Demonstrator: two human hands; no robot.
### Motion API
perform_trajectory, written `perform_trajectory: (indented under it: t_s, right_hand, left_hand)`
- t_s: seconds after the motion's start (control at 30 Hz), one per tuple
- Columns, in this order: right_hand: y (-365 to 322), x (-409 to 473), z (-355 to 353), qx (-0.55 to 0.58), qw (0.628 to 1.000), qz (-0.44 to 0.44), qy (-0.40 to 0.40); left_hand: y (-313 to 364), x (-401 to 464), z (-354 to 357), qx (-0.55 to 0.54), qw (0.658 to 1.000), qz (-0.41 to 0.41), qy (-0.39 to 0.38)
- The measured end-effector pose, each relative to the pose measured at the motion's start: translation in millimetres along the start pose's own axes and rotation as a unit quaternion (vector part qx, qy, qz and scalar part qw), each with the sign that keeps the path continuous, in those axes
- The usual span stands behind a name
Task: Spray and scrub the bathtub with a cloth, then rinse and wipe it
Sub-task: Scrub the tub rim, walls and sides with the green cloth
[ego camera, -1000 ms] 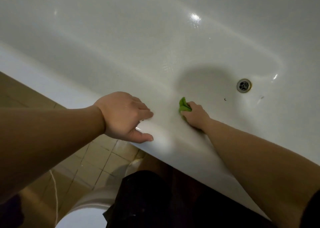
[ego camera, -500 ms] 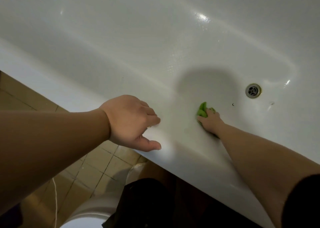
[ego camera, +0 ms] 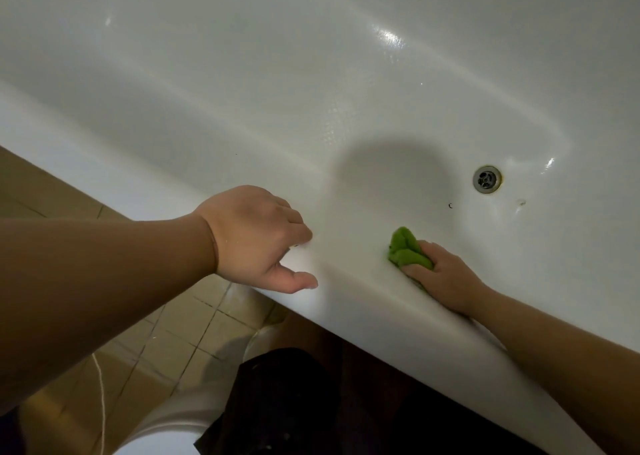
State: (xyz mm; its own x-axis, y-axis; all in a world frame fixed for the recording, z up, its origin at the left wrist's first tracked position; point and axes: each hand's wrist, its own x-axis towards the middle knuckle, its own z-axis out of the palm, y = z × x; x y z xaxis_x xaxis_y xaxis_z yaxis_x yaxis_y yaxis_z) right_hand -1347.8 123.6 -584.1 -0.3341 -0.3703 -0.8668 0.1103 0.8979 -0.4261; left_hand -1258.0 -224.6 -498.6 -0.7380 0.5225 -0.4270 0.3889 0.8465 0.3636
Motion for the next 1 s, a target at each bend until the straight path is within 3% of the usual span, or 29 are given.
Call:
perform_trajectory:
  t_s: [0.13,0.27,0.37,0.5,0.73,0.87,1.0]
  right_hand:
    - [-22,48,18,-0.046,0.997,0.059,0.020]
    - [-111,48,38,-0.007,0.999,-0.045,0.003]
    - [-138,7,33,0.031,0.995,-0.096,0.002]
    - [-113,-36,15,0.052,0.992,-0.113,-0.002]
    - [-81,0,20,0.013,0.999,0.003,0.039]
    - [-137,41,45,-0.008,0.999,-0.018,0.038]
    - [-198,26,55,0.026,0.996,-0.082,0.025]
  left_hand:
    - [2,-1,-4,-0.027,0.999,-0.029,0.026]
    - [1,-7,-10,-0.046,0.994,-0.095,0.012]
    - [-8,-14,-14,-0.059,0.988,-0.140,-0.007]
    - [-27,-30,-15,-0.043,0.992,-0.117,-0.014]
    - [-46,-46,-4,-0.017,0.998,-0.056,-0.007]
    - [-56,-54,0,-0.004,0.997,-0.066,0.024]
    - [-67,-64,-13,-0.006,0.995,-0.098,-0.016]
